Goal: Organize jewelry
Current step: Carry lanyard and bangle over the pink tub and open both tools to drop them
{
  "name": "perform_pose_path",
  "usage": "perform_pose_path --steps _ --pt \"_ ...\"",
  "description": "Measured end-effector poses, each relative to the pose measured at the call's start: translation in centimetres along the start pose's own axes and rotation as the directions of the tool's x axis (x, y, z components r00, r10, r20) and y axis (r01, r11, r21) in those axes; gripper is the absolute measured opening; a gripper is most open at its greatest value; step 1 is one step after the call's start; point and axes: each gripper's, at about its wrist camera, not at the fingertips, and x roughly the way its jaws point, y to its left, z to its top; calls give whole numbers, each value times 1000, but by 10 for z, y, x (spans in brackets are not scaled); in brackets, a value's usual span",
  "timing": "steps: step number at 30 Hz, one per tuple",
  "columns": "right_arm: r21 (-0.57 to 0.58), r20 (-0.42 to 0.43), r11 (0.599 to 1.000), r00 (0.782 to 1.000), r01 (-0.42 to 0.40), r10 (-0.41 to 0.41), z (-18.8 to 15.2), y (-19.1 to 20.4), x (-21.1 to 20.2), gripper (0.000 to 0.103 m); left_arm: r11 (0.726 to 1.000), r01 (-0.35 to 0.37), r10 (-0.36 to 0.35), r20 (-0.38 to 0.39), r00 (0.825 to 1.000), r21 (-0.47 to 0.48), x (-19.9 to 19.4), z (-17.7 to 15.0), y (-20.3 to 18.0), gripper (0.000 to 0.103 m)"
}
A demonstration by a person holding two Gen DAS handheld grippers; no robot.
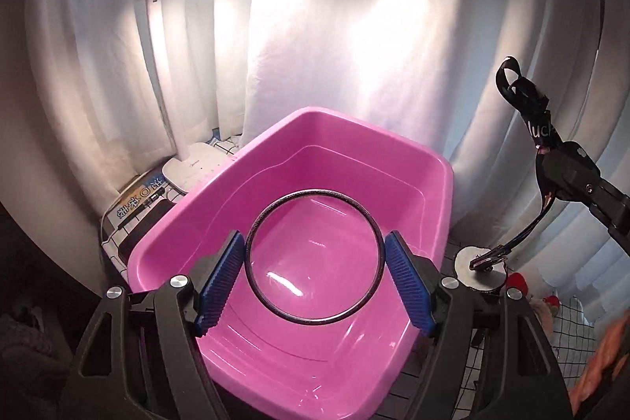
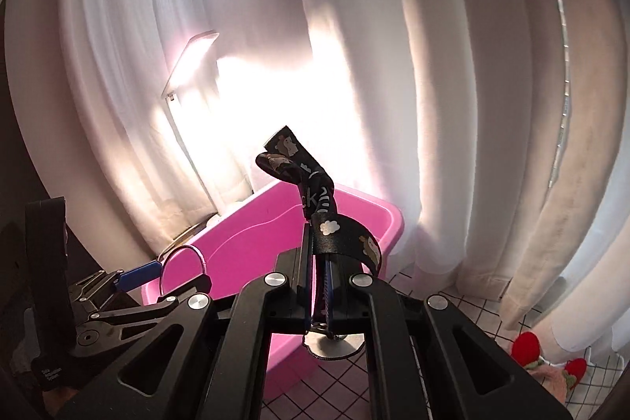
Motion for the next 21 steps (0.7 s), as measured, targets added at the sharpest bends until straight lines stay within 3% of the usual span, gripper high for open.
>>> perform_pose_path --steps 7,14,21 --pt "-33 -144 999 989 -36 31 11 31 80 5 996 -75 72 -53 996 -47 42 12 31 71" --pt "10 -371 1000 929 13 -8 -15 29 162 5 992 -107 93 -193 977 -63 89 -1 40 71" --pt "37 -478 996 877 77 -50 -28 23 199 6 990 -131 107 -313 944 -58 117 -17 44 72"
